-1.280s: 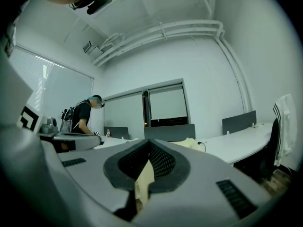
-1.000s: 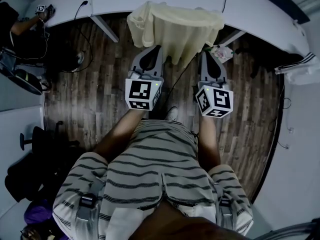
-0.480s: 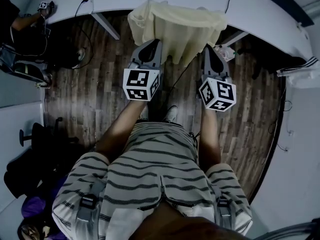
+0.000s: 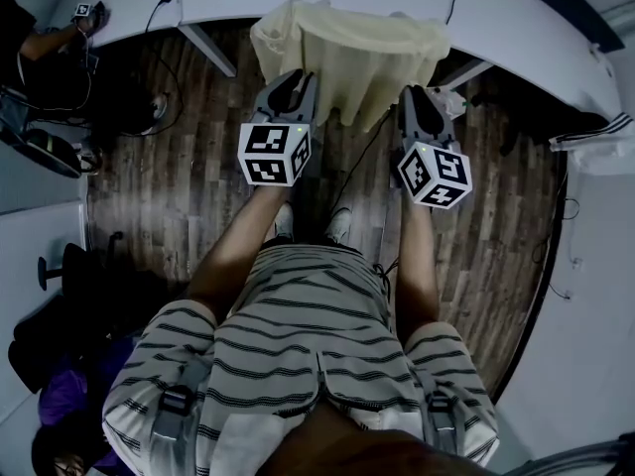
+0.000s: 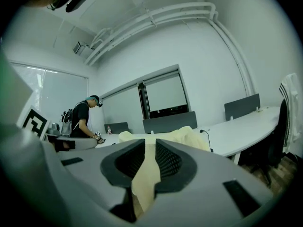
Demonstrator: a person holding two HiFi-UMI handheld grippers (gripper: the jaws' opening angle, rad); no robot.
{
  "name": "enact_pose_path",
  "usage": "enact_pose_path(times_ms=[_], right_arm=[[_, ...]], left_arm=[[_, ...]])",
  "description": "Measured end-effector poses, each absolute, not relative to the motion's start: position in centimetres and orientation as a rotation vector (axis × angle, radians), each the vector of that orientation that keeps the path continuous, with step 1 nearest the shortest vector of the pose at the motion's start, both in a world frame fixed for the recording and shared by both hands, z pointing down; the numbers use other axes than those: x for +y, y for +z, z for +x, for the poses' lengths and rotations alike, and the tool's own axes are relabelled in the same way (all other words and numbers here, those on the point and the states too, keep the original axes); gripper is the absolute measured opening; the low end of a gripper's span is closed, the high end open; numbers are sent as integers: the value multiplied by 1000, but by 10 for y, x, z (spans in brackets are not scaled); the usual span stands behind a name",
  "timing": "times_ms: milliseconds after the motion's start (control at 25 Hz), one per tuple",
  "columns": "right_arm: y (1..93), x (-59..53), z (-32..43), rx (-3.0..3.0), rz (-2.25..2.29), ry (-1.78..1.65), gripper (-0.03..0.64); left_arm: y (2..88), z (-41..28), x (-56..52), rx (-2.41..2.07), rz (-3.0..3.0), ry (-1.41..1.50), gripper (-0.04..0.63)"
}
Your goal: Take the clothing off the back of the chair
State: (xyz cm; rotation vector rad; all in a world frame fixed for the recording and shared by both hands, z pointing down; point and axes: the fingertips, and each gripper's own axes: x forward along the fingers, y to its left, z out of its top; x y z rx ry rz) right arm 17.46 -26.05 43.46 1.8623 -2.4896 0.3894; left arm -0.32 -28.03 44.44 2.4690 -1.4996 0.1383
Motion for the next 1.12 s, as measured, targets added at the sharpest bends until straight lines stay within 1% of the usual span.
enact_pose_path(times_ms=[80,320,520,760,1120], right_arm=[[439,-264,177,-2481,1864,404,85],[444,-278,187,-2443,1868,393,133],[453,-286,192,-2398,1858,403,158],[461,-300,198,-2354,1866,388,171],[479,-328,206,-2322,1831,358,219]], left_arm=[[447,-3,-284,-1504,2464,150,86],[454,-5,-300,-1529,2457,170,108],[459,-6,-311,-1538,2460,189,121],[468,-6,-325,-1544,2453,218,146],[485,-6,-347,-1562,2442,273,176]])
